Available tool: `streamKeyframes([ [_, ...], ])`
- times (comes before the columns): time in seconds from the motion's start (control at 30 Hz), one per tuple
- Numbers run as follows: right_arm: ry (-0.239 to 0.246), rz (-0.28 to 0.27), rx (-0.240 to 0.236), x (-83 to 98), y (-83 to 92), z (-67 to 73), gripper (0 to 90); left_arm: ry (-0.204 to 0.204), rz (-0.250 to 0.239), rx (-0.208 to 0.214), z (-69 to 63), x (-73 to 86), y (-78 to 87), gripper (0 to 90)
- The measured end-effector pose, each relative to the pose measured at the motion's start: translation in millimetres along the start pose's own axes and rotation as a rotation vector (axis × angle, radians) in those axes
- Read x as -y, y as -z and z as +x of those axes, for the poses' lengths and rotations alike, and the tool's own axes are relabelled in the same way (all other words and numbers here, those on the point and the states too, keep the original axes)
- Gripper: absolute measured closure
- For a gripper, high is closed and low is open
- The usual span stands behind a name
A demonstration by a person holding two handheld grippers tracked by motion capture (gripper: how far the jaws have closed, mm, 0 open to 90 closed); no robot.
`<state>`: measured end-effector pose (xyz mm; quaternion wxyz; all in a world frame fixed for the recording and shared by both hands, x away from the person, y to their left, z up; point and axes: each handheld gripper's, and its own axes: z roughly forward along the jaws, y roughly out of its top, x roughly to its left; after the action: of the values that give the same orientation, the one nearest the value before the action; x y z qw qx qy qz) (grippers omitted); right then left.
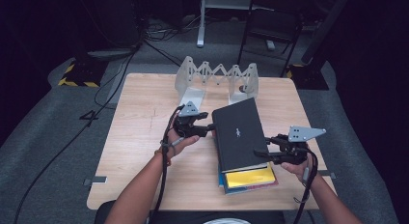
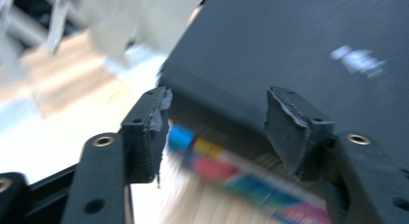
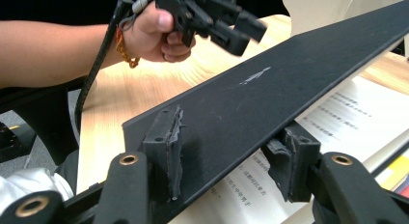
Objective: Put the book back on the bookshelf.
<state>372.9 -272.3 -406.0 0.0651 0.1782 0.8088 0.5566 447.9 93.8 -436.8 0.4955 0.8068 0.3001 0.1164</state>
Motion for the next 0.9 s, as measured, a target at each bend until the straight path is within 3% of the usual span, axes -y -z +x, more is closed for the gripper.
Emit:
streamKeyframes([
  [0.07,0.006,-0.002,-0.001,0.5,-0.1,0.5,50.6,0.004,0.046,-0.050,7.6,10.5,-7.6,39.6],
  [0.1,0.013,-0.002,-0.001,-0.4,0.2,1.7,50.6,0.047,0.070,-0.042,11.5,16.5,-14.7,39.3],
  [0.17,0.032,0.003,0.012,-3.4,0.8,6.0,50.6,0.052,0.128,-0.020,12.6,25.5,-32.1,36.9],
  [0.23,0.045,0.007,0.015,-4.5,1.1,7.5,50.7,0.046,0.142,-0.001,8.1,26.8,-42.7,37.2],
  [0.27,0.044,0.006,0.010,-4.3,0.9,7.3,50.7,0.013,0.135,-0.015,7.5,25.8,-41.6,38.7],
  [0.4,0.054,0.003,0.012,-4.3,1.8,8.3,50.7,0.065,0.123,0.007,10.0,27.3,-42.3,38.4],
  [0.47,0.051,0.001,0.007,-3.9,1.7,7.1,50.7,0.049,0.090,0.001,6.1,28.7,-40.8,40.9],
  [0.5,0.058,-0.003,0.009,-3.8,2.1,7.6,50.7,0.047,0.075,0.005,4.0,28.9,-40.0,48.6],
  [0.57,0.084,-0.007,0.016,-5.6,3.3,10.7,50.8,0.048,0.050,-0.011,-0.2,27.3,-36.8,52.2],
  [0.9,0.195,-0.005,-0.003,-12.5,7.6,26.5,54.8,0.127,-0.118,0.072,-3.3,12.5,-19.3,67.0],
])
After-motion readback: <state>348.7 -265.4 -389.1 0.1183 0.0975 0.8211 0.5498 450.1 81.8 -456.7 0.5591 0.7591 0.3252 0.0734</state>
